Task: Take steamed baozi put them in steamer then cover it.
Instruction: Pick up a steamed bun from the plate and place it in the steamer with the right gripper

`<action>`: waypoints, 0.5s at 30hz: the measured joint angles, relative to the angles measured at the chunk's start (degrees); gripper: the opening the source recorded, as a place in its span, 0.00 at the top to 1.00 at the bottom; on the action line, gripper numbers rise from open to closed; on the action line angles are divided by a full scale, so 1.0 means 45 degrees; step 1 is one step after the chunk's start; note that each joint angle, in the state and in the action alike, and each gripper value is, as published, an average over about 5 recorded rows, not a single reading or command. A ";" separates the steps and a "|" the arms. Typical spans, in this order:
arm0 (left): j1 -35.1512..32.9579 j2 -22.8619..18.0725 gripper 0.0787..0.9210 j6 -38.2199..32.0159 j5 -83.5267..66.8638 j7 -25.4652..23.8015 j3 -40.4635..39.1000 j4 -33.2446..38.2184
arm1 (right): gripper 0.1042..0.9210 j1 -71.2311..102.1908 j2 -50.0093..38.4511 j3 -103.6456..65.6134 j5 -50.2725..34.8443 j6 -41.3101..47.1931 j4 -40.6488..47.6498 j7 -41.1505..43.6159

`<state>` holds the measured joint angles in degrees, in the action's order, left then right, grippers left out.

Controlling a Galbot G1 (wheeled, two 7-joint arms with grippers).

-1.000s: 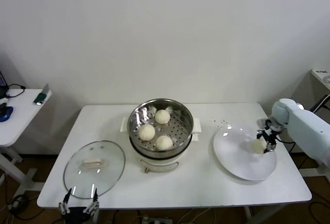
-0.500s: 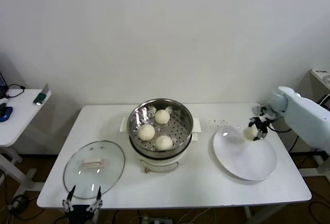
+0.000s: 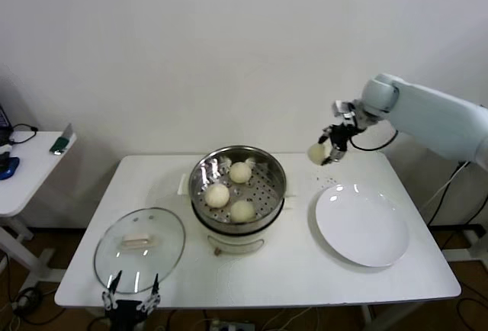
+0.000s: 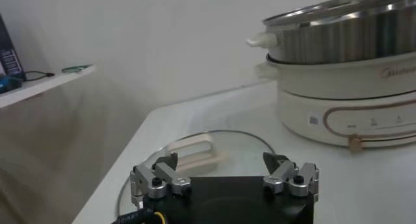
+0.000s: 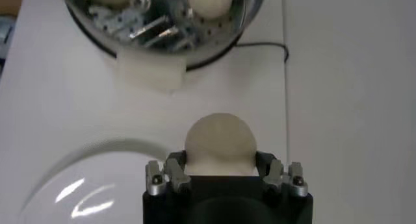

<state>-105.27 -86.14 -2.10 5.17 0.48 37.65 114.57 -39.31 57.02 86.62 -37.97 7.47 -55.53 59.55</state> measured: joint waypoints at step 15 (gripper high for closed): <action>0.0357 0.0489 0.12 0.0104 -0.0350 0.0053 -0.0108 -0.0001 | 0.29 -0.1550 0.3479 0.3278 -0.3932 0.1096 -0.0853 -0.1030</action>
<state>-103.66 -83.93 -1.64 3.59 0.72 37.17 114.57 -46.29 72.68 101.37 -55.67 12.40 -59.37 54.91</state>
